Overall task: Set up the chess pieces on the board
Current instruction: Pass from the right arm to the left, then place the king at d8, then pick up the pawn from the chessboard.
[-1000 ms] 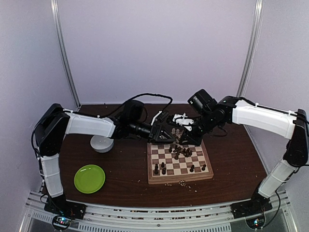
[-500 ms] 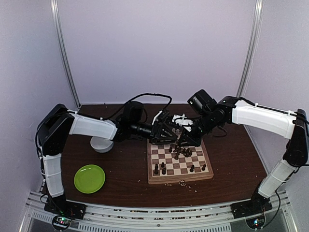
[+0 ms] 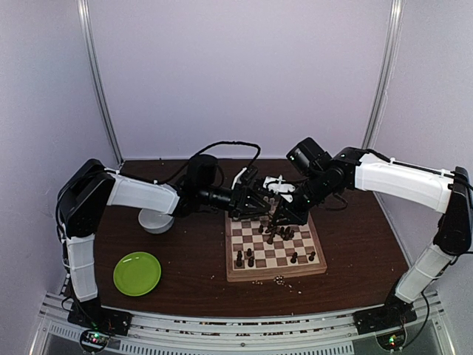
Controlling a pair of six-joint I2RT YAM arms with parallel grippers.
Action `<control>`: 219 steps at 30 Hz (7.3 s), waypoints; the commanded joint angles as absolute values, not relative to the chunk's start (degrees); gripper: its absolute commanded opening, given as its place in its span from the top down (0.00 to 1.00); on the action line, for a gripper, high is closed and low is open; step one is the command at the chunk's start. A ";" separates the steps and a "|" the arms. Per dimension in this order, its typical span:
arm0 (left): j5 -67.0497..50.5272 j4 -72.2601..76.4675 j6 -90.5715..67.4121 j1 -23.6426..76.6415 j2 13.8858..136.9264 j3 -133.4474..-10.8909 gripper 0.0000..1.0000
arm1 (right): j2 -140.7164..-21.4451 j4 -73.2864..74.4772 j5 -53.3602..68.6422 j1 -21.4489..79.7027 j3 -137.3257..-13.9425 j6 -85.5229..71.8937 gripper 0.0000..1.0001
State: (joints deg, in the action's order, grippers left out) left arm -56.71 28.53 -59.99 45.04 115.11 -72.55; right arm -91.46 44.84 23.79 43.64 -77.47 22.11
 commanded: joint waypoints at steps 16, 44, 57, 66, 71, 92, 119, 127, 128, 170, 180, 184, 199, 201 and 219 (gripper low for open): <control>-57.37 29.35 -58.09 44.74 115.38 -72.55 0.91 | -90.96 45.34 23.28 43.99 -77.51 21.95 0.87; -16.19 -37.26 -4.50 57.13 112.81 -99.39 0.97 | -65.13 33.05 32.94 15.82 -54.43 19.75 0.60; -8.04 -45.34 2.75 64.53 122.42 -112.24 0.97 | -67.11 33.75 29.45 15.70 -54.81 20.63 0.60; -8.40 -45.70 3.30 65.36 128.52 -116.43 0.97 | -67.40 34.10 29.58 15.64 -54.48 21.29 0.60; -8.91 -45.79 3.56 65.82 129.91 -116.89 0.97 | -68.30 34.34 29.79 15.63 -54.68 21.61 0.60; -9.01 -48.52 5.69 67.15 134.07 -118.92 0.96 | -69.51 35.31 30.67 15.64 -55.10 22.32 0.61; -7.90 -48.86 5.89 67.54 134.77 -118.79 0.80 | -70.50 36.39 31.90 15.66 -55.54 22.67 0.61; -6.32 -48.83 5.80 67.58 132.45 -119.05 0.67 | -70.40 36.45 32.06 15.63 -55.54 22.68 0.61; -6.20 -48.83 5.86 67.59 131.59 -119.12 0.66 | -70.40 36.47 32.08 15.63 -55.51 22.68 0.61; -5.35 -41.66 -12.30 55.28 132.13 -114.25 0.58 | -75.34 37.94 33.92 15.63 -56.67 23.63 0.63; -2.03 -42.64 -11.72 55.26 134.38 -116.26 0.63 | -75.60 38.23 33.84 15.64 -56.66 23.90 0.64; -1.17 -42.82 -11.47 55.28 134.74 -116.50 0.67 | -75.63 38.25 33.84 15.63 -56.67 23.99 0.64; -2.08 -44.21 -10.16 55.28 135.63 -117.31 0.88 | -76.24 38.79 34.06 15.64 -57.00 24.17 0.65; -1.96 -44.25 -10.06 55.28 135.23 -117.31 0.92 | -76.29 38.85 34.10 15.64 -57.00 24.25 0.65; -10.35 -44.25 -2.77 57.14 122.97 -105.49 0.99 | -76.73 39.04 34.36 15.64 -57.30 24.43 0.66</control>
State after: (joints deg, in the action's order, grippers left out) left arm -5.17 -44.88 -6.68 56.31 125.32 -107.70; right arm -76.31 38.41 33.65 15.99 -55.94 23.92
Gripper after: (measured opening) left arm 0.070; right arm 0.341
